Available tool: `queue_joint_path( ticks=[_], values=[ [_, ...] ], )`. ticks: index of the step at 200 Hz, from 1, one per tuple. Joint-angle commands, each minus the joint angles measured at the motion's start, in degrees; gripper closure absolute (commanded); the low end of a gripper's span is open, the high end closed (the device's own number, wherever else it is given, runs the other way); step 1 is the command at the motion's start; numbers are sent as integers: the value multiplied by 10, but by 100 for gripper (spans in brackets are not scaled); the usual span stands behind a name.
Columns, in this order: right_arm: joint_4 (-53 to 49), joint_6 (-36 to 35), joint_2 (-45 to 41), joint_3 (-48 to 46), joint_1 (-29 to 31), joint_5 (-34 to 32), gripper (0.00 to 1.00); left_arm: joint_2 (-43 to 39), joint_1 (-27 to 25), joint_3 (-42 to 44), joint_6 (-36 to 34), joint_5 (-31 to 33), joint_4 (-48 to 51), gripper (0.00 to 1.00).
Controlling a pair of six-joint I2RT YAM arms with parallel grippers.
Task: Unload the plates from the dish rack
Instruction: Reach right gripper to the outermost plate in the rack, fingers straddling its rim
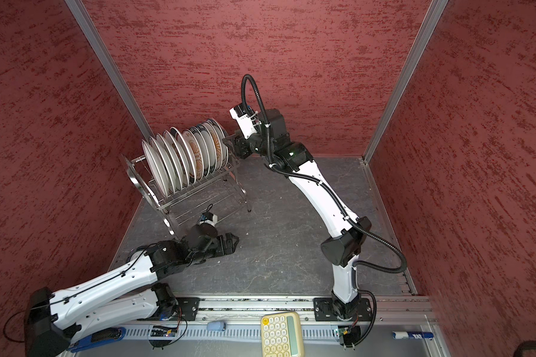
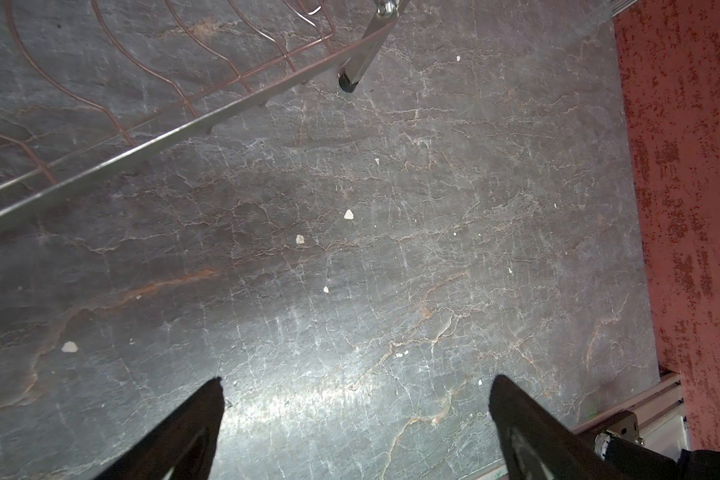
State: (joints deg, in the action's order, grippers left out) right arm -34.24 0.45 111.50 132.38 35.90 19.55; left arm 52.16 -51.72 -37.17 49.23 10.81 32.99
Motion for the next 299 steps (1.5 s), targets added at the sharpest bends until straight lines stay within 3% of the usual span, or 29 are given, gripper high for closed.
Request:
queue_joint_path(
  ticks=[1, 82, 167, 299],
  values=[
    [-19, 2, 16, 33, 4, 16, 47, -7, -2, 11, 0, 12, 7, 1],
    [-21, 18, 44, 60, 11, -28, 62, -8, -1, 14, -7, 17, 7, 1],
    [-42, 49, 52, 68, 25, -57, 70, -18, -3, 17, -13, 29, 4, 1],
    [-33, 100, 34, 1, 29, -89, 79, -56, -5, 33, -11, 36, 12, 1]
  ],
)
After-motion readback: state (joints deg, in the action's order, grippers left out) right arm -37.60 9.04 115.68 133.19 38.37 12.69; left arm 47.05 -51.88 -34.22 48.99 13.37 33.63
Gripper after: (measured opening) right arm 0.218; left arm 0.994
